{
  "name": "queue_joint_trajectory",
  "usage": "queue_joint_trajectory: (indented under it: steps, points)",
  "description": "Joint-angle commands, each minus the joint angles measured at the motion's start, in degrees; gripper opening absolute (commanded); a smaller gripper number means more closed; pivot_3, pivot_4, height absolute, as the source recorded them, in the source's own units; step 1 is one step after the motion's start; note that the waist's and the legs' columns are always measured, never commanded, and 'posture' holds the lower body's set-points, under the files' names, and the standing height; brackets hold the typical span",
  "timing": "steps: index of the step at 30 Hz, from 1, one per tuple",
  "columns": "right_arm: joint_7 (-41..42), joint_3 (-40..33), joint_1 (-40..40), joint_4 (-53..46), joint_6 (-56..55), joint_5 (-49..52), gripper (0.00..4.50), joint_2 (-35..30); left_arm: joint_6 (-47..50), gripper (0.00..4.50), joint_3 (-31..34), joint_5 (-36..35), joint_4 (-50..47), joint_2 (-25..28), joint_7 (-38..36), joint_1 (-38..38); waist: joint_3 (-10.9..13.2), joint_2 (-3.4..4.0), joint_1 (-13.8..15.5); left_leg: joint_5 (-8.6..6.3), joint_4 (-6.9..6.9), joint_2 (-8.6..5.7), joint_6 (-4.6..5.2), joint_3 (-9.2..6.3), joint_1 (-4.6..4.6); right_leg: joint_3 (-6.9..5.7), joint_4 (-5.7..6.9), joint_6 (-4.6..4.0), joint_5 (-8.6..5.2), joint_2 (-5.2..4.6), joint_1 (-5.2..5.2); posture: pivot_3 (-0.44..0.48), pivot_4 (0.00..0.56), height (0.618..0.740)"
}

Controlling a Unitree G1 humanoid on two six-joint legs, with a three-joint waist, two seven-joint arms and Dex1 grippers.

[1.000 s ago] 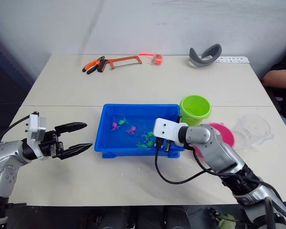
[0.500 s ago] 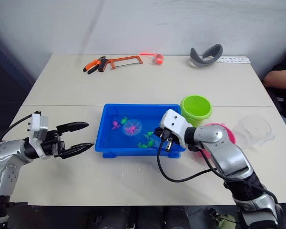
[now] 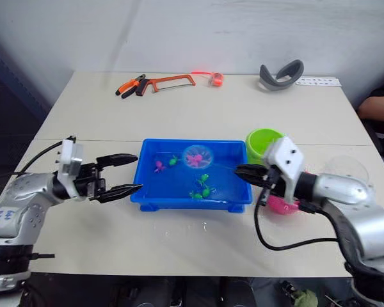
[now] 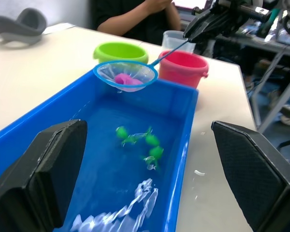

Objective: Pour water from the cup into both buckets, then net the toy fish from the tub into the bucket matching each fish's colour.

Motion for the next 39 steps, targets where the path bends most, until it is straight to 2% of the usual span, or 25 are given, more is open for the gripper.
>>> queue_joint_trajectory:
  steps: [1,9,14,17,21,27,29,33,35,39]
  points:
    - [-1.2,-8.0,5.4,-6.4,-2.3,1.5,0.0,-1.1,0.2,4.48,-2.1,-1.0,1.2,-1.8,-2.2,-3.4,0.0,0.0,0.1,0.0,0.0,-0.01,0.0,0.01,-0.01,0.0,0.01,0.0,0.0,0.01,0.0,0.0,0.15,0.74]
    - [0.1,-29.4,22.7,-15.7,-5.2,1.6,0.0,-0.1,-1.4,4.48,-7.6,-0.2,8.6,-8.4,-8.4,-11.2,0.0,-0.02,0.4,0.02,0.03,-0.05,0.03,0.04,0.0,0.02,0.01,0.05,0.01,0.07,0.04,0.0,0.15,0.74]
    - [2.3,-42.8,33.6,-16.0,-8.2,1.2,0.0,3.2,-1.9,4.48,-10.4,0.4,11.4,-12.2,-11.0,-14.5,0.0,-0.03,0.4,0.04,0.05,-0.07,0.07,0.04,0.02,0.04,0.02,0.09,0.03,0.19,0.09,0.0,0.15,0.74]
    - [3.8,-46.8,39.4,-14.3,-13.5,-1.2,0.0,5.9,-1.5,4.48,-11.4,0.7,12.0,-13.8,-11.4,-15.7,0.0,-0.03,0.3,0.05,0.05,-0.08,0.08,0.07,0.04,0.08,0.03,0.1,0.04,0.29,0.09,0.0,0.15,0.74]
    - [5.7,-47.0,46.9,-8.9,-28.1,-9.6,0.0,10.6,-1.0,4.48,-12.6,1.5,11.6,-16.0,-9.9,-16.8,0.0,-0.04,0.3,0.05,0.02,-0.06,0.06,0.06,0.08,0.14,0.01,0.11,0.04,0.34,0.11,0.0,0.15,0.74]
    - [0.2,-41.8,47.4,0.6,-48.8,-23.4,0.0,12.5,-0.5,4.48,-13.8,2.5,8.0,-17.3,-7.3,-15.1,0.0,-0.03,0.1,0.04,0.0,-0.07,0.05,0.21,0.22,0.4,-0.18,0.15,0.04,0.32,0.11,0.0,0.15,0.74]
    - [-1.6,-39.4,47.8,3.9,-57.1,-29.5,0.0,11.3,-0.2,4.48,-14.2,2.4,6.1,-17.4,-6.5,-14.0,0.0,-0.02,0.1,0.05,-0.04,-0.04,0.01,0.22,0.26,0.46,-0.17,0.14,0.04,0.23,0.1,0.0,0.15,0.74]
    - [-8.2,-37.9,46.5,9.0,-68.9,-39.9,0.0,8.9,0.1,4.48,-14.3,2.6,3.9,-17.6,-4.8,-12.6,0.0,0.0,0.1,0.08,-0.12,-0.04,-0.06,0.25,0.31,0.51,-0.18,0.12,0.03,0.22,0.09,0.0,0.15,0.74]
    - [-14.7,-39.0,46.2,12.5,-78.2,-50.4,0.0,6.6,0.0,4.48,-14.4,2.8,3.5,-17.7,-4.3,-12.2,0.0,0.0,0.3,0.1,-0.11,-0.04,-0.08,0.25,0.3,0.5,-0.18,0.12,0.03,0.23,0.09,0.0,0.15,0.74]
    - [-28.4,-41.3,45.5,14.9,-88.2,-67.5,0.0,4.4,-0.1,4.48,-14.5,2.7,3.4,-18.1,-3.7,-12.0,0.0,0.0,0.2,0.12,-0.07,-0.09,-0.06,0.27,0.3,0.58,-0.17,0.14,0.03,0.15,0.09,0.0,0.15,0.74]
